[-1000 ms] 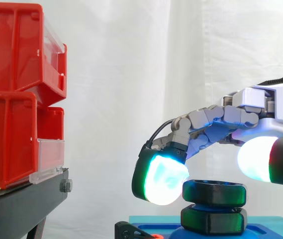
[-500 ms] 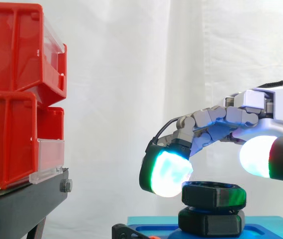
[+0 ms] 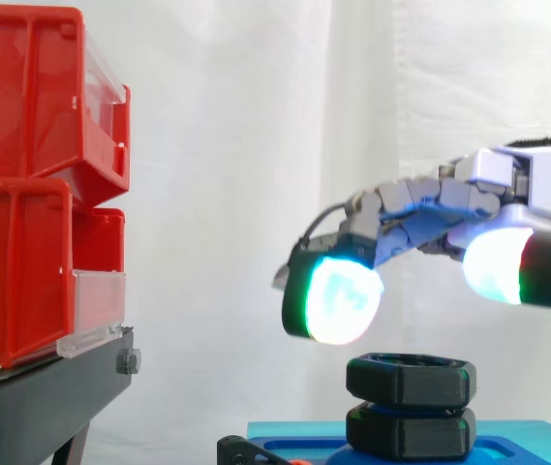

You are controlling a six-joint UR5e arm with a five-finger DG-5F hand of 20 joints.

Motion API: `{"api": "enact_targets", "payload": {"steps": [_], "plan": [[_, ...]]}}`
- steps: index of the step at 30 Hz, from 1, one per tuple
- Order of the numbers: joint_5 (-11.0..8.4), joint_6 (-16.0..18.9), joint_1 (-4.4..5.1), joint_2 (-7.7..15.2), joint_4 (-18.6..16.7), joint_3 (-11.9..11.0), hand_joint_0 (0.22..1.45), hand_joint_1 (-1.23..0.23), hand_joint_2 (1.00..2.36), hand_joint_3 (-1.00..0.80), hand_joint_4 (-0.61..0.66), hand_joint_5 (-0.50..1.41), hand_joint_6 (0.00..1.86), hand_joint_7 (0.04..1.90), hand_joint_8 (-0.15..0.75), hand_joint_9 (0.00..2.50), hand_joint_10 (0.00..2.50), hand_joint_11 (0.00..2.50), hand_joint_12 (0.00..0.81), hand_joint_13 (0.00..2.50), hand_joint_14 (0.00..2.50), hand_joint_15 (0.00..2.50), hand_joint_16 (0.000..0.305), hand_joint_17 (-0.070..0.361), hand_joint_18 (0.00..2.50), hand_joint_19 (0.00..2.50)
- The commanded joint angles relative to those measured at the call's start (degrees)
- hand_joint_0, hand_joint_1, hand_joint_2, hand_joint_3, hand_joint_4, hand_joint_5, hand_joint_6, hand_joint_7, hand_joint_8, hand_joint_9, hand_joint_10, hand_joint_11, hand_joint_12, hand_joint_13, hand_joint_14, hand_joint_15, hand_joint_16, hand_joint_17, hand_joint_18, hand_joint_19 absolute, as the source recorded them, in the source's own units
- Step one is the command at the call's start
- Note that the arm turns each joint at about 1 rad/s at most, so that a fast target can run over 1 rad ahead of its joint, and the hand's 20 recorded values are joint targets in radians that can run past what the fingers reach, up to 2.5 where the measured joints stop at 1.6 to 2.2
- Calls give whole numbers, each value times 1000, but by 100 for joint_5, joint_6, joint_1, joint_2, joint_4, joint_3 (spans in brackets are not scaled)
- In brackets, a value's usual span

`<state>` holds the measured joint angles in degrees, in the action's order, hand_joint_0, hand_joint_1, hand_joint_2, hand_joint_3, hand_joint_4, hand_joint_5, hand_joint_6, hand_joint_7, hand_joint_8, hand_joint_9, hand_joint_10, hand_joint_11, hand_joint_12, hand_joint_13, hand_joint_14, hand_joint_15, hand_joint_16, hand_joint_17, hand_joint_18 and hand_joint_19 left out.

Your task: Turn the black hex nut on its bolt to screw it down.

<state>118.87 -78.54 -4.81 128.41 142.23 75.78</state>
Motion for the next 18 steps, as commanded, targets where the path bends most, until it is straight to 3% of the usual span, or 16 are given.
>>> {"api": "enact_targets", "payload": {"steps": [1, 5, 9, 18], "plan": [[-13, 181, 59, 0, -196, -64, 488, -324, 1000, -500, 249, -163, 501, 1044, 304, 545, 7, 367, 355, 494, 5, 147, 45, 102, 344, 145], [-57, 243, 138, 0, -319, -64, 489, -324, 1000, -500, 245, -163, 501, 1040, 304, 544, 7, 367, 354, 493, 4, 147, 45, 102, 343, 146], [-224, 225, 270, 0, -398, -64, 489, -324, 1000, -500, 246, -162, 501, 1040, 303, 543, 7, 370, 354, 493, 5, 151, 45, 102, 342, 151], [-506, 190, 542, 0, -204, -64, 488, -323, 1000, -500, 243, -162, 501, 1035, 305, 542, 7, 378, 356, 495, 5, 151, 45, 102, 349, 153]]}}
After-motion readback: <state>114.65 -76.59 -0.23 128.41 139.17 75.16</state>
